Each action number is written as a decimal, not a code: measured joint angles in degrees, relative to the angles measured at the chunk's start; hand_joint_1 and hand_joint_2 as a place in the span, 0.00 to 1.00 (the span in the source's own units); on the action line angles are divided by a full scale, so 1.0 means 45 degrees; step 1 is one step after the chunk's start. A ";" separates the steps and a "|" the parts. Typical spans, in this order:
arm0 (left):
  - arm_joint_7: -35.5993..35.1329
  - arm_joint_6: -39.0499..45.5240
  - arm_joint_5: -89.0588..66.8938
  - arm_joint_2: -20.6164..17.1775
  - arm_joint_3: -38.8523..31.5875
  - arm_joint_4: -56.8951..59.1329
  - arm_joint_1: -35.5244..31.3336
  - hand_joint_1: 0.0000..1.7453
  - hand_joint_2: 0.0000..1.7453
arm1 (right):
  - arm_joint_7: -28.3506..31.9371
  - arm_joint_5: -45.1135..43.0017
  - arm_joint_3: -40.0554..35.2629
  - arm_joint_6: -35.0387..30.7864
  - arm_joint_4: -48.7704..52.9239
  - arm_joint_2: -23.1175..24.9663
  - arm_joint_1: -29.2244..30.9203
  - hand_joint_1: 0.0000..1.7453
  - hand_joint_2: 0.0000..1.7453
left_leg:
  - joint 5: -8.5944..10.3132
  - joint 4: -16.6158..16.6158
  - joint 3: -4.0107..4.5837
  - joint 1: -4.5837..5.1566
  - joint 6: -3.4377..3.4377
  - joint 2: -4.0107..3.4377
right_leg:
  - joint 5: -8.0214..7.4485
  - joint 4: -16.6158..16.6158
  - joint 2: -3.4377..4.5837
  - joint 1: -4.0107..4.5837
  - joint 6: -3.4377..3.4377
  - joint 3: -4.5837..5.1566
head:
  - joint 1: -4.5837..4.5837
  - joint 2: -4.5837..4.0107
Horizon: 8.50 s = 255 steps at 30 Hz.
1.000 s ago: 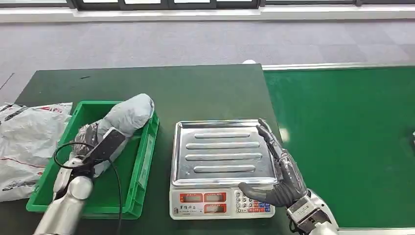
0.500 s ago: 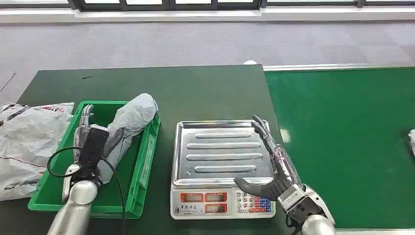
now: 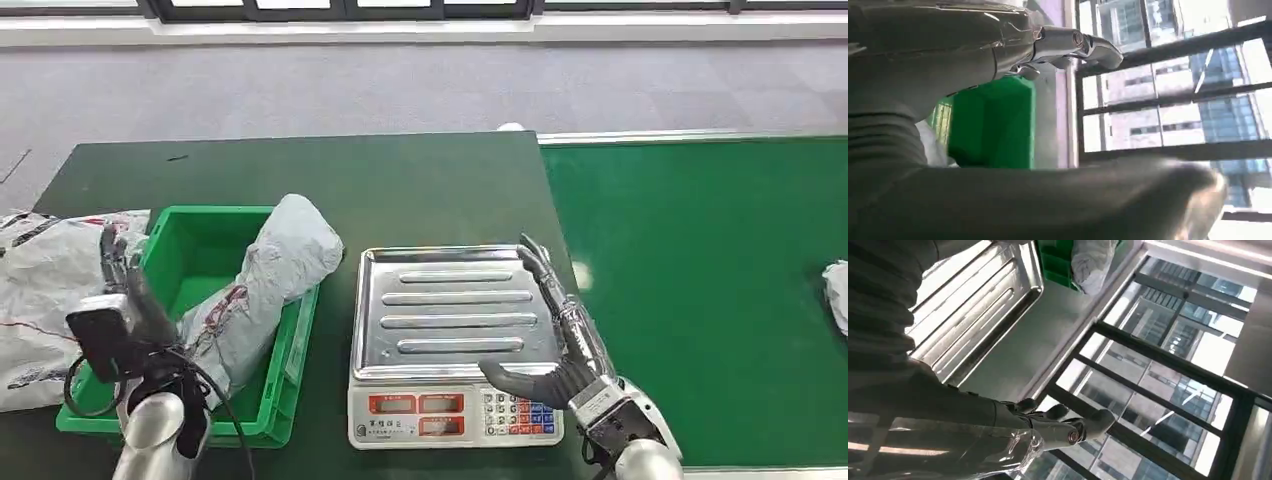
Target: Moved the parcel from conveyor to table for the left to box.
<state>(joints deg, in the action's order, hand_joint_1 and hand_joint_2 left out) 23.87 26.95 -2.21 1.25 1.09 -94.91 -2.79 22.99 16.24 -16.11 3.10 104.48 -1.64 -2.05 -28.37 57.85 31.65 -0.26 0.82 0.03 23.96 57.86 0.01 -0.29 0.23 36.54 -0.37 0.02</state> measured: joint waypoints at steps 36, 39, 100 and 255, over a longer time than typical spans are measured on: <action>0.1477 -0.2772 0.0101 0.0830 0.1453 -0.5836 0.3793 0.00 0.00 | -0.5969 1.2589 0.3676 -0.3264 -0.2484 -0.2149 0.1780 0.00 1.00 | -0.0062 0.0007 0.0074 0.0028 -0.0067 0.0008 | 0.0048 -0.0009 -0.0019 -0.0040 -0.0076 -0.0054 | 0.0000 0.0000; 0.1350 -0.3035 0.0446 0.0932 0.1448 -0.5836 0.3936 0.00 0.00 | -0.6139 1.2919 0.4234 -0.3182 -0.3452 -0.3063 0.1715 0.00 1.00 | -0.0066 0.0008 0.0075 0.0037 -0.0074 0.0023 | 0.0048 -0.0009 -0.0029 -0.0048 -0.0077 -0.0055 | 0.0000 0.0000; 0.1778 -0.5036 0.1826 0.0937 0.0890 -0.4524 0.3063 0.00 0.00 | -0.7053 1.2701 0.6071 -0.0203 -1.2727 -0.6115 0.4593 0.00 1.00 | -0.0104 0.0008 0.0056 0.0067 -0.0122 0.0052 | 0.0098 -0.0013 -0.0075 -0.0080 -0.0114 -0.0088 | -0.0005 0.0000; 0.0937 -0.3477 0.2468 0.1015 0.1259 -0.3028 0.1502 0.00 0.00 | -0.4041 0.3609 -0.4760 0.0078 -0.7213 0.1360 0.6389 1.00 1.00 | -0.0028 0.0006 -0.0079 0.0024 -0.0092 0.0051 | 0.0036 -0.0029 -0.0047 -0.0038 -0.0089 -0.0124 | 0.0000 0.0005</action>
<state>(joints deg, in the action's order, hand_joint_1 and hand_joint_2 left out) 28.09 11.30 8.90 5.81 6.75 -108.54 3.97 4.81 32.48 -37.53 3.45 72.02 4.48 26.70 -28.50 57.88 31.29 -0.15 0.40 0.26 24.12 57.73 -0.20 -0.46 -0.17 35.98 -0.37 0.04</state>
